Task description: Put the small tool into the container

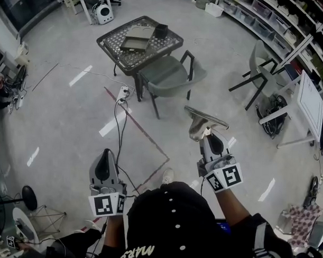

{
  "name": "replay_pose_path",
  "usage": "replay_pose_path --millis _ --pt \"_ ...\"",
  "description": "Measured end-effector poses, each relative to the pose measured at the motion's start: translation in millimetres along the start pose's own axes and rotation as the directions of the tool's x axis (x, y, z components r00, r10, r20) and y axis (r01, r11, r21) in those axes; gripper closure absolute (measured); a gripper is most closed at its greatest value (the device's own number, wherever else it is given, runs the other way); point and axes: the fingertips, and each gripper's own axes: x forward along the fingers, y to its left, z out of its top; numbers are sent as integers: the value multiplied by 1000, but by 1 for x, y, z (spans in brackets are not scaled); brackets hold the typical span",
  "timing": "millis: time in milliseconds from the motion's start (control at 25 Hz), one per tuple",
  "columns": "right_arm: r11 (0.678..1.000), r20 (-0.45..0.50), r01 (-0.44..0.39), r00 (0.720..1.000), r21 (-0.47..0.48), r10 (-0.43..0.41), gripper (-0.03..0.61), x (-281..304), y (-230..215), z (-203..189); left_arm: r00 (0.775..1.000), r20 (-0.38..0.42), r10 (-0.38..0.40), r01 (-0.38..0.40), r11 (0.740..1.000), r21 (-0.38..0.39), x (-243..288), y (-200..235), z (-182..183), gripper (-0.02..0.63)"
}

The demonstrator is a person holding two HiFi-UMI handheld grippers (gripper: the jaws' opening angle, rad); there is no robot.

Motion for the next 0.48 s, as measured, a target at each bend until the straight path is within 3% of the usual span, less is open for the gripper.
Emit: replay_pose_path --millis 480 --pt "999 -5 -30 1000 24 30 560 16 -37 -1 999 6 44 -44 999 20 27 -17 10 581"
